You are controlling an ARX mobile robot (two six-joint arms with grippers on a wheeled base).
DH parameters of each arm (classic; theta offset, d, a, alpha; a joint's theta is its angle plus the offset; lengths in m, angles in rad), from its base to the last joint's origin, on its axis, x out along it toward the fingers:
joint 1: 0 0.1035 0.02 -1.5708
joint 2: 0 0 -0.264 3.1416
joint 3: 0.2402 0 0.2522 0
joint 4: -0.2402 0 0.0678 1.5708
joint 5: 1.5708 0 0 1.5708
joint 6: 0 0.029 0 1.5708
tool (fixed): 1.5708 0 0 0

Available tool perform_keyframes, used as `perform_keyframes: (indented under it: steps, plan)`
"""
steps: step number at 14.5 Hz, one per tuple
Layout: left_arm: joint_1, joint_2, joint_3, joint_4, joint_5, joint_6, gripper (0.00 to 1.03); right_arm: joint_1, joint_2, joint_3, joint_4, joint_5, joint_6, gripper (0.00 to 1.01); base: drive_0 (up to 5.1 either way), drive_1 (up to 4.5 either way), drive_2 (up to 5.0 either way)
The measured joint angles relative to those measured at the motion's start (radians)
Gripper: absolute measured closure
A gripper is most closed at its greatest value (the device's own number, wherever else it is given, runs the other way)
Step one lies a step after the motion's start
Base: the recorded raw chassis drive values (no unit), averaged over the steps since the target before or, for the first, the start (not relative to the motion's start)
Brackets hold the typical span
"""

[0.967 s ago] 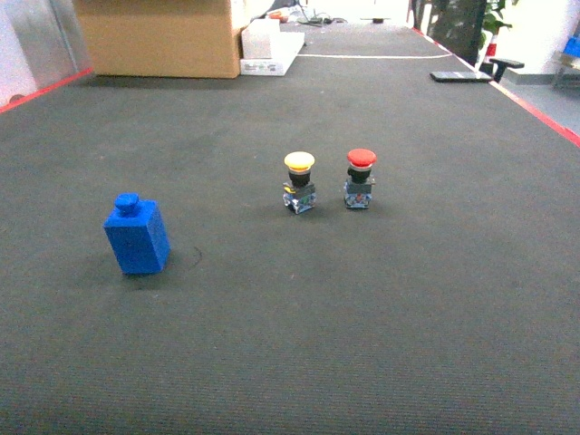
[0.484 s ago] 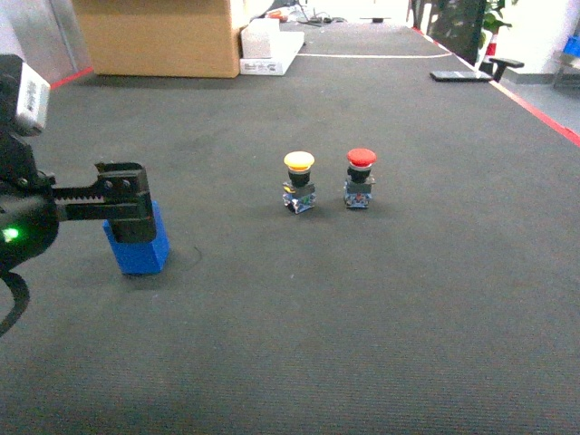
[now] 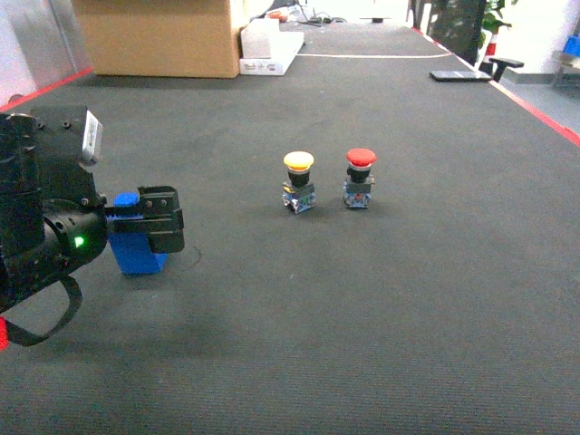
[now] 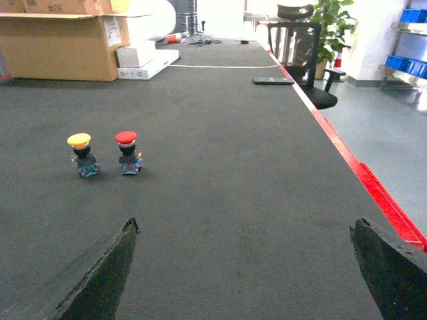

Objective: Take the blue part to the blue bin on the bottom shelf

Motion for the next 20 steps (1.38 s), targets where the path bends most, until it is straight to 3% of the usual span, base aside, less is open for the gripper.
perform_keyframes:
  steps: [6, 9, 10, 11, 13, 17, 20]
  plan:
    - [0.036, 0.145, 0.134, -0.033, 0.066, 0.001, 0.05, 0.000, 0.000, 0.000, 0.000, 0.000, 0.000, 0.03, 0.0, 0.00, 0.0]
    - [0.043, 0.161, 0.164, -0.033, 0.072, 0.007, 0.05, 0.000, 0.000, 0.000, 0.000, 0.000, 0.000, 0.03, 0.0, 0.00, 0.0]
    - [0.048, 0.173, 0.163, -0.022, 0.074, 0.008, 0.11, 0.000, 0.000, 0.000, 0.000, 0.000, 0.000, 0.03, 0.0, 0.00, 0.0]
    - [0.050, 0.177, 0.160, 0.005, 0.071, 0.008, 0.33, 0.000, 0.000, 0.000, 0.000, 0.000, 0.000, 0.03, 0.0, 0.00, 0.0]
    - [0.050, 0.177, 0.147, 0.019, 0.076, 0.008, 0.56, 0.000, 0.000, 0.000, 0.000, 0.000, 0.000, 0.03, 0.0, 0.00, 0.0]
    - [0.056, 0.113, 0.066, 0.060, 0.084, 0.008, 0.59, 0.000, 0.000, 0.000, 0.000, 0.000, 0.000, 0.03, 0.0, 0.00, 0.0]
    - [0.036, -0.163, -0.168, 0.107, 0.052, -0.041, 0.59, 0.000, 0.000, 0.000, 0.000, 0.000, 0.000, 0.03, 0.0, 0.00, 0.0]
